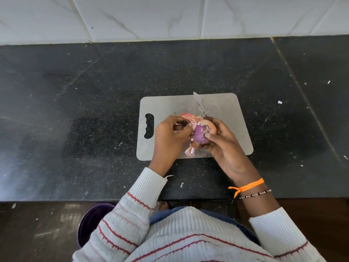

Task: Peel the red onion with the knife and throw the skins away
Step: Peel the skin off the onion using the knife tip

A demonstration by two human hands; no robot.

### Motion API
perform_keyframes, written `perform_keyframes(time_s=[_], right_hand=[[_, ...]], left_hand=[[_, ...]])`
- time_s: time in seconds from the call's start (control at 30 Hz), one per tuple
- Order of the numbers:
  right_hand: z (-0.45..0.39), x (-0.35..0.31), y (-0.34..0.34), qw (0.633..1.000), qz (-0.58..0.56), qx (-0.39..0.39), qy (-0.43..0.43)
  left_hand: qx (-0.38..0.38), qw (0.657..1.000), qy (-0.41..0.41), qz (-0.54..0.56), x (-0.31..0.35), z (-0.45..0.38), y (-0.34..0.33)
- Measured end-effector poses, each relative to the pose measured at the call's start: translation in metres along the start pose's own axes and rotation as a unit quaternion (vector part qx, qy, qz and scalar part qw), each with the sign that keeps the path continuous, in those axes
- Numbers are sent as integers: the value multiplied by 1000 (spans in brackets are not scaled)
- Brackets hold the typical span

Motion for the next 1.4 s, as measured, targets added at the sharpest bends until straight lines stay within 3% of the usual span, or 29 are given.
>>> perform_keyframes(time_s=[0.3, 0.53, 0.63, 0.77, 0.93, 1.4], right_hand=[[-2, -5, 4, 992, -122, -20, -10], [-1, -5, 2, 978, -202, -29, -29], [-1, -10, -1, 992, -125, -31, -14], [0, -10, 6, 1000, -18, 16, 2], [5, -13, 11, 997, 73, 30, 24], [1, -20, 10, 962, 266, 33, 54]], left_hand=[[-6, 990, 96, 101, -22, -5, 4], [8, 997, 78, 17, -24, -9, 6], [12, 998, 59, -14, -19, -7, 5], [33, 998, -52, -25, 7, -4, 6], [-6, 991, -135, -9, 29, 5, -1], [-2, 986, -157, -55, 27, 7, 5]])
Point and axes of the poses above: each hand's wrist, its own z-axis away from the middle knuckle, its own y-axis out of the back of the hand, x = y × z, the point moved 8 cm from there along -z, towards the middle knuckle, and after that the axes turned 13 degrees about -z, right-handed, at the moved point
